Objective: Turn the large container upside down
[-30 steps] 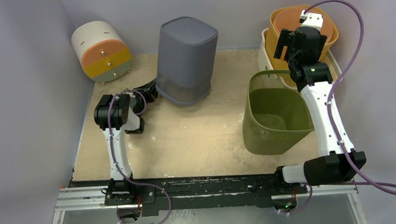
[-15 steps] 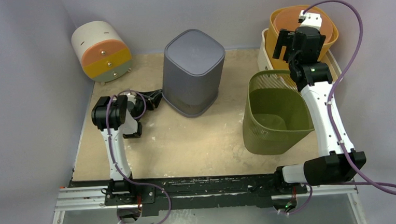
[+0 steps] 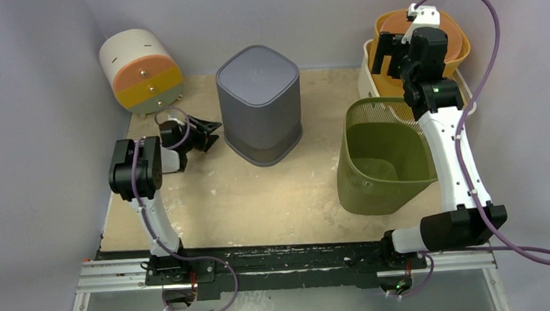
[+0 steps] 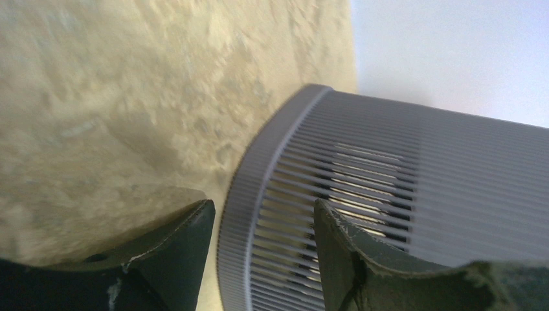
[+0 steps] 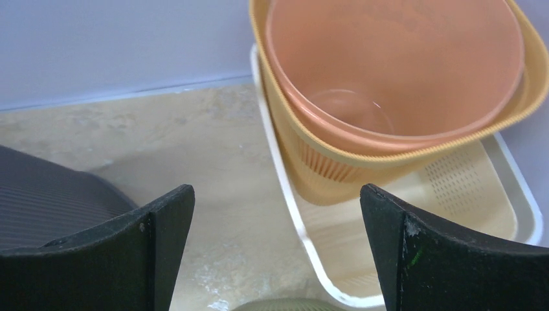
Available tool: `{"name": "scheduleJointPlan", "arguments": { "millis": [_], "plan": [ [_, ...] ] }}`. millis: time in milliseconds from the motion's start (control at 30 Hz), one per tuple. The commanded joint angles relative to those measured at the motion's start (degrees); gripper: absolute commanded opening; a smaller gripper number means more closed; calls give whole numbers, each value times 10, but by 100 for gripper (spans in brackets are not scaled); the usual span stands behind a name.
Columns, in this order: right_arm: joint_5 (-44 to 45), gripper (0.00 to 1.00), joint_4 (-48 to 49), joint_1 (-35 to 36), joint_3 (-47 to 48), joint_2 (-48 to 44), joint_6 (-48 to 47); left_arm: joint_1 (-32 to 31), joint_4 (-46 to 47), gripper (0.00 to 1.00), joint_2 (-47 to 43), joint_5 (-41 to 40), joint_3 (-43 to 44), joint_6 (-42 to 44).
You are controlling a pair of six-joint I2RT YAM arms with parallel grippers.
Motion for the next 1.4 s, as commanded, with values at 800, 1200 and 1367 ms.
{"name": "scheduleJointPlan", "arguments": {
  "millis": [800,1200,1367],
  "plan": [
    [-419,100,0,166,81,133,55,15,-656,61,-346,-249,477,376],
    [-489,100,44,200,168,289,123,15,-667,64,-359,-277,569,417],
    [-526,100,60,247,276,380,158,15,-673,65,-347,-284,616,427]
  ]
}}
